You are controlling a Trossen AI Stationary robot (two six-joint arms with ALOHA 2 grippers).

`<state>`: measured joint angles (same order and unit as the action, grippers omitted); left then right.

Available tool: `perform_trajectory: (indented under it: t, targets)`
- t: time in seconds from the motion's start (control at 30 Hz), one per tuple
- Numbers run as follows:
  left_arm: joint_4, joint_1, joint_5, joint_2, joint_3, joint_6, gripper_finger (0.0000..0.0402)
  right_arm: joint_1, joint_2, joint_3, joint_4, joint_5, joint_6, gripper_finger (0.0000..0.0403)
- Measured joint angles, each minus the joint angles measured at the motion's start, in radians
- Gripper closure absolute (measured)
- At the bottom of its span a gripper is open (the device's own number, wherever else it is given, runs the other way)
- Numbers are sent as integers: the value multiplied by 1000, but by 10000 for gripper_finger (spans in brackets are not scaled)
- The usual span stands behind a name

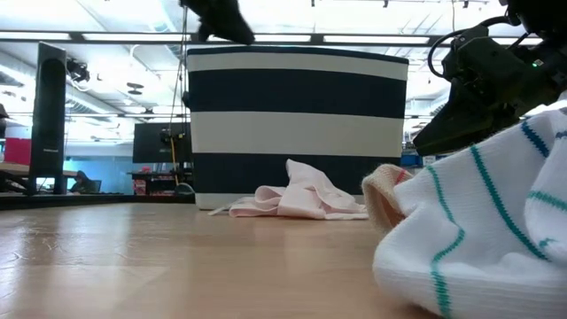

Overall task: Sort clothes
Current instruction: Put the light pink underwear into the blue bin

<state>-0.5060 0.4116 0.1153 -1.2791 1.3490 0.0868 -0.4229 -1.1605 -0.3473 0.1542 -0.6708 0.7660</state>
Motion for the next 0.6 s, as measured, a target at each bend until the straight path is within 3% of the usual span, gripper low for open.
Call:
perform_trajectory:
  t: [0.3,0.6]
  targets:
    - [-414,-56,0,168,-50,-56,291,0,0,0,0,0,16,252]
    - [-293,-191,-5,514,-379,-180,291,0,0,0,1,0,43,252]
